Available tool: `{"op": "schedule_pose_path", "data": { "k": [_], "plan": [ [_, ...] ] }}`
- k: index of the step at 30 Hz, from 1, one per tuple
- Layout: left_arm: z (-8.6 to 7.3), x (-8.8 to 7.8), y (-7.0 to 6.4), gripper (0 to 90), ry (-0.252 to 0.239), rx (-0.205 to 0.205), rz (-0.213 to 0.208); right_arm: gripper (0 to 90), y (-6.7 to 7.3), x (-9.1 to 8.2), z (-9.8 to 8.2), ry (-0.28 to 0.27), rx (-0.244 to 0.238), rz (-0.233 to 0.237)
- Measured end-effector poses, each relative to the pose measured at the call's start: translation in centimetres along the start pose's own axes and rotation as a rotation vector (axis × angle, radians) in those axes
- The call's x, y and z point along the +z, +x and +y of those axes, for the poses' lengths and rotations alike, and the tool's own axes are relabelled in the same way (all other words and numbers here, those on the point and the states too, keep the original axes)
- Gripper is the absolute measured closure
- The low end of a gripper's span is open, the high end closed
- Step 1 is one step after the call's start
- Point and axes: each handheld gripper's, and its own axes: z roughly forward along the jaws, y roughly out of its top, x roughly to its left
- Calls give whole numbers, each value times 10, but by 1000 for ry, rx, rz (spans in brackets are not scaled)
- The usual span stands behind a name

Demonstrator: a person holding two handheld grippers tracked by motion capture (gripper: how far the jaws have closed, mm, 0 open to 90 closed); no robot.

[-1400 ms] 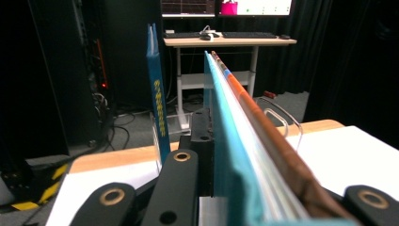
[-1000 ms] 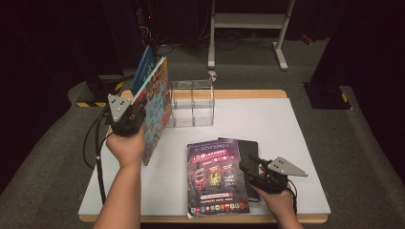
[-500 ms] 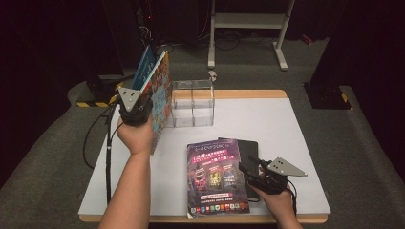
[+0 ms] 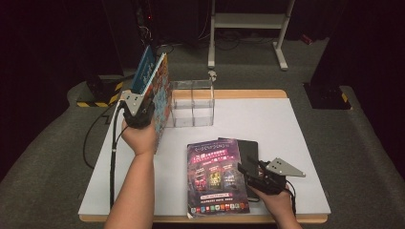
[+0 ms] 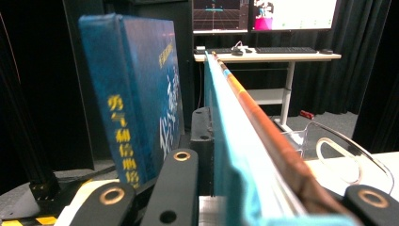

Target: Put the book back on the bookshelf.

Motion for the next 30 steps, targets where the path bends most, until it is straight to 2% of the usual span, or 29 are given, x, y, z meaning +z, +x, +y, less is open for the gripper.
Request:
{"op": "schedule_pose_path", "data": {
  "k": [6, 11, 17, 26, 30],
  "plan": [
    [-7, -11, 7, 806, -23, -18, 5, 467, 2, 1, 0, 2, -3, 4],
    [-10, -18, 11, 804, -23, -19, 7, 467, 4, 2, 0, 6, -9, 7],
    [-10, -19, 11, 800, -14, -15, -6, 467, 6, 3, 0, 8, -15, 8],
    [-9, -19, 10, 793, -2, -10, 4, 467, 5, 2, 0, 7, -12, 7],
    [-8, -20, 9, 775, 13, 1, -5, 467, 6, 3, 0, 10, -13, 10]
  ]
}}
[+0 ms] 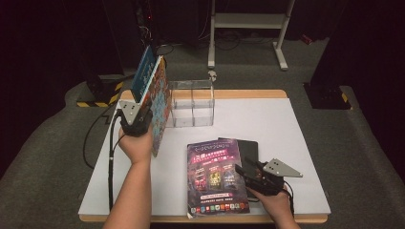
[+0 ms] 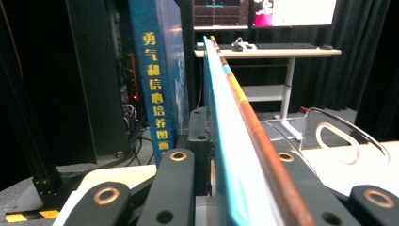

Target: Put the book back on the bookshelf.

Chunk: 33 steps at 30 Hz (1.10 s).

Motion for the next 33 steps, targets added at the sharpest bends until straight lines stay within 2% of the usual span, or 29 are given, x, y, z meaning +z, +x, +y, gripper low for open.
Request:
{"op": "schedule_pose_path", "data": {
  "k": [3, 11, 33],
  "plan": [
    [4, -4, -2, 764, -13, 13, -10, 466, 0, 1, 0, 1, 0, 1],
    [8, -11, -1, 744, -9, 16, -15, 466, 1, 2, 0, 2, -1, 4],
    [-4, -40, 6, 745, 14, 15, -38, 465, 3, 3, -1, 8, -7, 9]
  ]
}}
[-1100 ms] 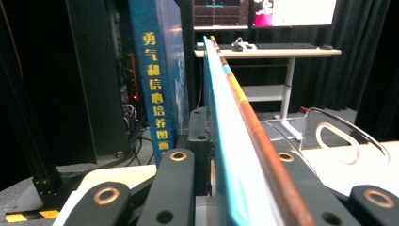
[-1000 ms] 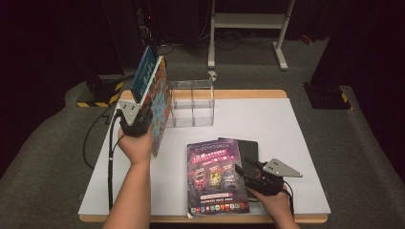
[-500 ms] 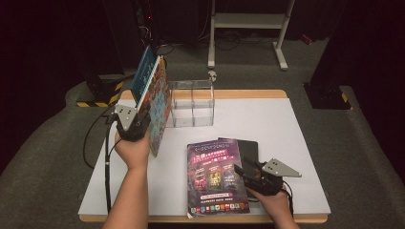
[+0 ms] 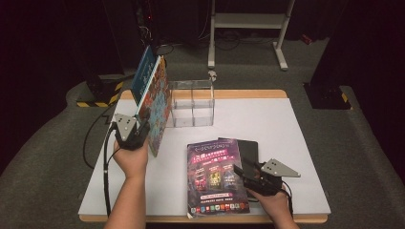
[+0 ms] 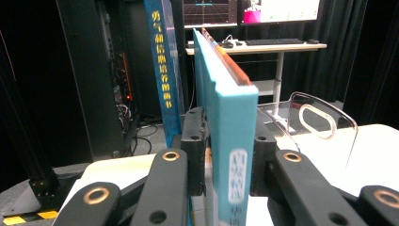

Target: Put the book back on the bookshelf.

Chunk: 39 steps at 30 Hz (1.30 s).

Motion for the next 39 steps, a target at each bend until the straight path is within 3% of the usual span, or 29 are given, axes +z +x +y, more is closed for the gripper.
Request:
{"op": "schedule_pose_path", "data": {
  "k": [10, 22, 29, 34, 39],
  "plan": [
    [-8, -9, 3, 745, 22, 7, -13, 465, 1, 1, 0, 3, -3, 2],
    [-22, -20, 12, 753, 57, -21, 0, 466, 2, 2, -1, 6, -6, 2],
    [-33, -17, 14, 755, 90, -26, 9, 466, 2, 2, -1, 8, -9, 3],
    [-42, -12, 19, 769, 118, -51, 26, 466, 2, 2, -1, 8, -7, 2],
    [-43, -10, 19, 799, 94, -53, 49, 466, 2, 2, -2, 10, -6, 3]
  ]
}}
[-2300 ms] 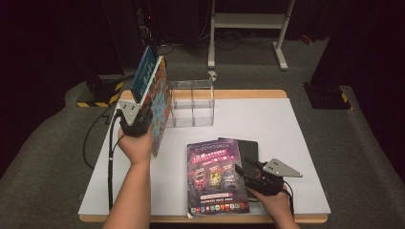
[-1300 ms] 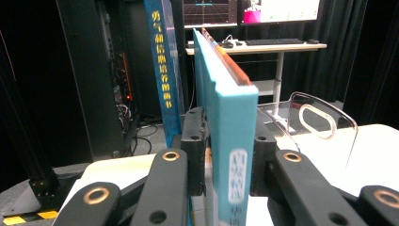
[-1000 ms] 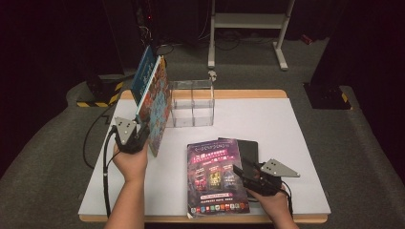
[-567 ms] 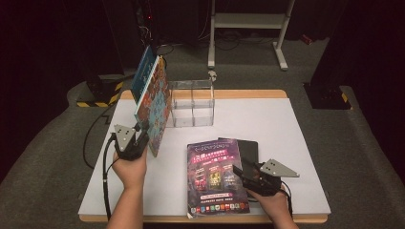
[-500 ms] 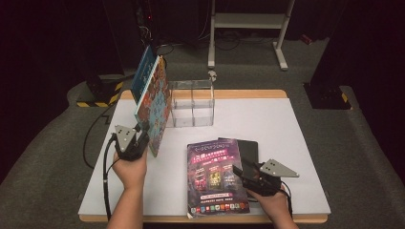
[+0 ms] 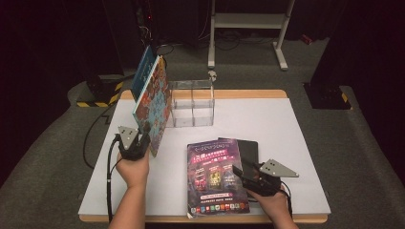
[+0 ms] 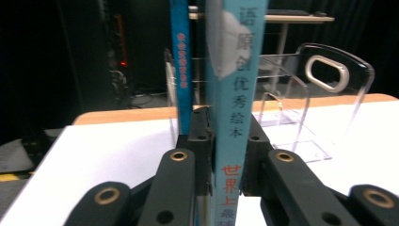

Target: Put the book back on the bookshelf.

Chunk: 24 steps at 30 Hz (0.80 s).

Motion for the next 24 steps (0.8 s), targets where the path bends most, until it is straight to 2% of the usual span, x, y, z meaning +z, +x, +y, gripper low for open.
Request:
{"op": "schedule_pose_path", "data": {
  "k": [6, 15, 24],
  "plan": [
    [-1, 2, -3, 808, -11, 20, 6, 467, 0, 0, 0, 0, 1, 0],
    [-1, 8, -1, 809, -22, 8, 31, 467, 0, 0, -1, 0, 3, 1],
    [-3, 9, -4, 809, -38, 19, 44, 469, 0, -1, -1, -1, 4, 1]
  ]
}}
